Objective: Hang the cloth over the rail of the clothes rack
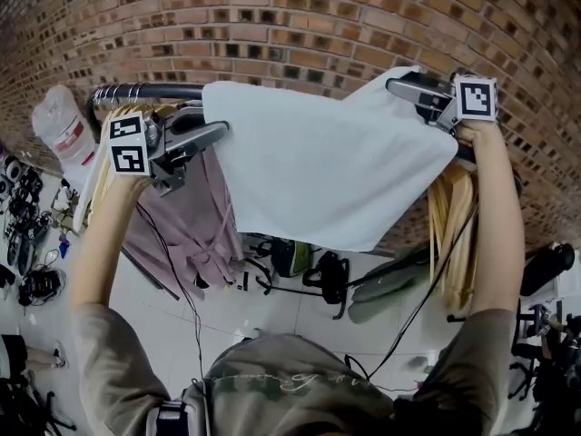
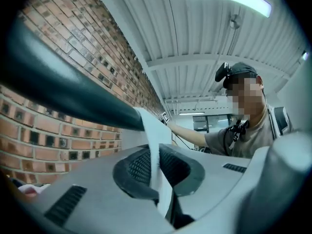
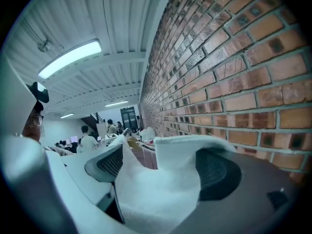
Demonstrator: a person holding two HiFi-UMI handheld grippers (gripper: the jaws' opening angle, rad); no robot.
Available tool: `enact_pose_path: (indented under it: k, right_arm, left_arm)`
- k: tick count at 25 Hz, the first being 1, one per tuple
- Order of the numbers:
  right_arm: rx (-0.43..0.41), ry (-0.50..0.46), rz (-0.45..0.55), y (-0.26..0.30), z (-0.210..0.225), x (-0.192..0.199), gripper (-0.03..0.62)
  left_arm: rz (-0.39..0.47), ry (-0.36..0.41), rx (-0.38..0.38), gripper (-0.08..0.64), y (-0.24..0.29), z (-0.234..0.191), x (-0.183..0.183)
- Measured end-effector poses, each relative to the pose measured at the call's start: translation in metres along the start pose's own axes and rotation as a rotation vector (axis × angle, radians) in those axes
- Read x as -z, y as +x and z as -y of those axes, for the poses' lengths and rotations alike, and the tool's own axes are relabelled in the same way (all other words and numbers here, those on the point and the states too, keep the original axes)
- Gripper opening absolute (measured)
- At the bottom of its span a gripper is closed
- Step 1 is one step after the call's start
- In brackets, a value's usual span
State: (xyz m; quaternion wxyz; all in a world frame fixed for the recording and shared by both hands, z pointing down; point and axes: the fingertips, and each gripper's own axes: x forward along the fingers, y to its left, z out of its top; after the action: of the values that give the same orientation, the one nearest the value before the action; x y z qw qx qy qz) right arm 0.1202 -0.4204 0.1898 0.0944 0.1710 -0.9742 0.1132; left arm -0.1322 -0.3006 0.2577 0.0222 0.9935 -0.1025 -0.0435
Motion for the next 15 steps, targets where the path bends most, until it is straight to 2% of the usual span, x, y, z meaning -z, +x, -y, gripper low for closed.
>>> enact_pose_path:
  k: [1, 4, 8, 12, 15]
  right_arm:
    - [-0.001, 0.011, 0.007, 0.000, 0.001, -0.001, 0.472]
    - [0.003, 0.034, 0.015, -0.003, 0.003, 0.000, 0.472]
    - [-0.037, 0.077, 0.056, -0.008, 0.002, -0.005, 0.473]
    - [-0.039, 0.108, 0.090, -0.010, 0.003, -0.011, 0.472]
    - [-0.018, 0.119, 0.099, -0.010, 0.005, -0.014, 0.472]
  left_arm:
    - [0.010, -0.013, -0.004, 0.021, -0.001, -0.002, -0.002]
    - [0.043, -0.057, 0.018, 0.018, -0.003, 0.000, -0.006]
    - [0.118, -0.099, 0.046, 0.018, -0.013, 0.005, -0.020]
    - [0.149, -0.086, 0.016, 0.018, -0.031, 0.003, -0.028]
    - [0.180, -0.109, 0.000, 0.018, -0.047, 0.001, -0.028]
